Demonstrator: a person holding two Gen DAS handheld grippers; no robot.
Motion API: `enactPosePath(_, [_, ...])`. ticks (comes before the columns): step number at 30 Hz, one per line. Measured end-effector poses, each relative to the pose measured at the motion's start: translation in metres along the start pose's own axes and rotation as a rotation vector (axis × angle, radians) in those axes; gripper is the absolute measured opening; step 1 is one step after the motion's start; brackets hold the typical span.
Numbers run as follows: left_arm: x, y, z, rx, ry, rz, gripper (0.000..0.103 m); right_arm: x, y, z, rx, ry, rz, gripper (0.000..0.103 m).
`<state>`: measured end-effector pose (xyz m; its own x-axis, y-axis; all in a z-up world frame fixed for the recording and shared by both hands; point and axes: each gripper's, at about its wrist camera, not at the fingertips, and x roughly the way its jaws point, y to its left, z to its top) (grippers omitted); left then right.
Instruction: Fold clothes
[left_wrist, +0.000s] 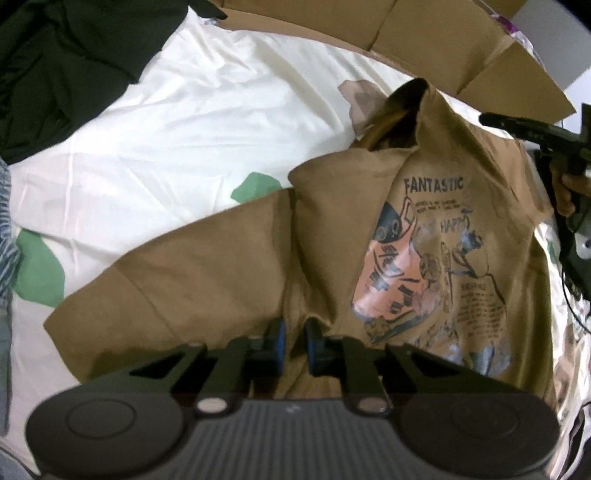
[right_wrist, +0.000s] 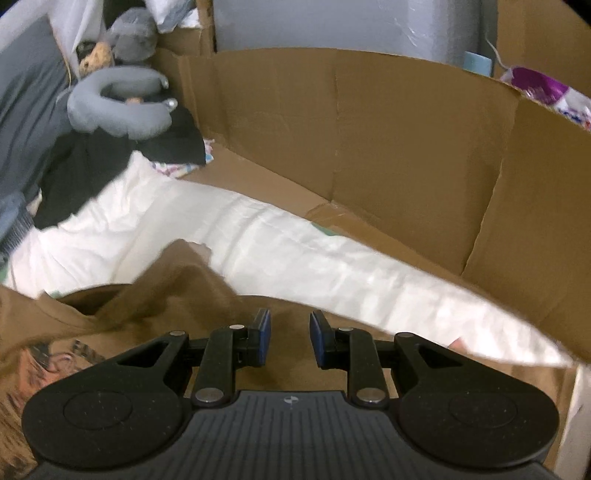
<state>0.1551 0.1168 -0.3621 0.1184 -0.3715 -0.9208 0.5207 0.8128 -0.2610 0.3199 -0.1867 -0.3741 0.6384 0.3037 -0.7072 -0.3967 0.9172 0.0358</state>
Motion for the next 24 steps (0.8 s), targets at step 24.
enactPosePath(24, [-0.003,-0.014,-0.001,0.043,-0.051,-0.003,0.011,0.055,0.000,0.004,-0.091,0.090,-0.007,0.035])
